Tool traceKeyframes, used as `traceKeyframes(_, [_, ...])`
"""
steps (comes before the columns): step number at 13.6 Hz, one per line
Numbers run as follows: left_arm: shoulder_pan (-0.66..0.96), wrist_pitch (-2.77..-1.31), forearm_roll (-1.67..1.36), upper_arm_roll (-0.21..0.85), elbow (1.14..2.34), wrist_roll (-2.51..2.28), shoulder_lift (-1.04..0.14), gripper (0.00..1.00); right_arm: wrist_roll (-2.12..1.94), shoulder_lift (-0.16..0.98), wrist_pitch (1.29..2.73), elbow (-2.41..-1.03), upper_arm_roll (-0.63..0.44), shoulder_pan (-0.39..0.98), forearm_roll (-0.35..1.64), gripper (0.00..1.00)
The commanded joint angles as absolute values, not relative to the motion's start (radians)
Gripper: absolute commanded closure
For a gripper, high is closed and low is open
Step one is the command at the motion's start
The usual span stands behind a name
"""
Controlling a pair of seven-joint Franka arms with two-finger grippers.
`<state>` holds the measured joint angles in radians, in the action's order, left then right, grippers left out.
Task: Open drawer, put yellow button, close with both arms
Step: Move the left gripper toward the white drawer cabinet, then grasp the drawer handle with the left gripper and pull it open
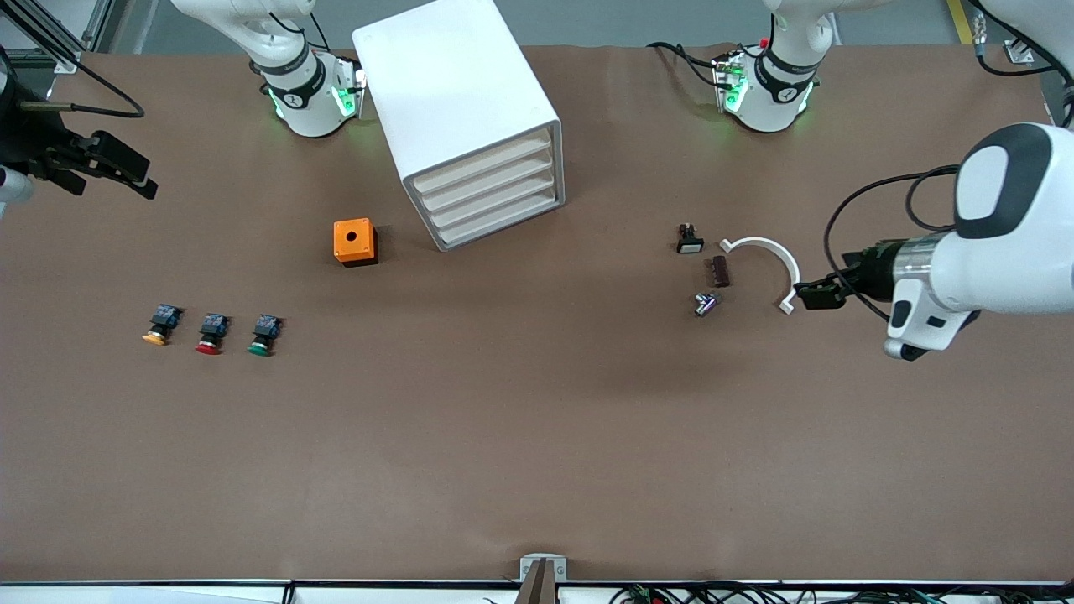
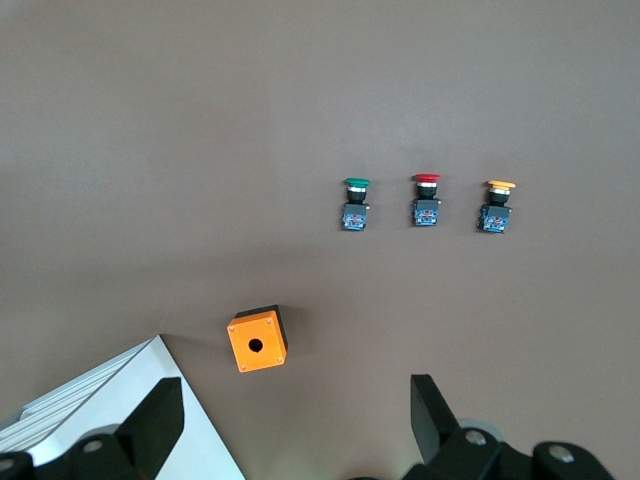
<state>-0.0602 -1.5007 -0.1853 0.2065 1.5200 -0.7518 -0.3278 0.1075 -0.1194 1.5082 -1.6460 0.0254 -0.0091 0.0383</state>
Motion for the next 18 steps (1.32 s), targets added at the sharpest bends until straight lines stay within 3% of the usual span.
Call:
traceKeyframes(1, [0.001, -1.493, -0.23, 0.204, 1.497, -0.966, -0.359, 0.0, 0.121, -0.124, 1.503, -1.649, 0.029, -0.012, 0.054, 0.0])
traceKeyframes(11, [0.218, -1.517, -0.339, 0.204, 1.44, -1.782, -0.518, 0.0, 0.057, -0.123, 1.549, -1.638, 0.032, 0.002, 0.041, 0.0])
traceKeyframes(18, [0.281, -1.48, -0.716, 0.206, 1.443, -2.136, -0.627, 0.0, 0.054, -0.118, 1.552, -1.629, 0.028, -0.006, 0.041, 0.0])
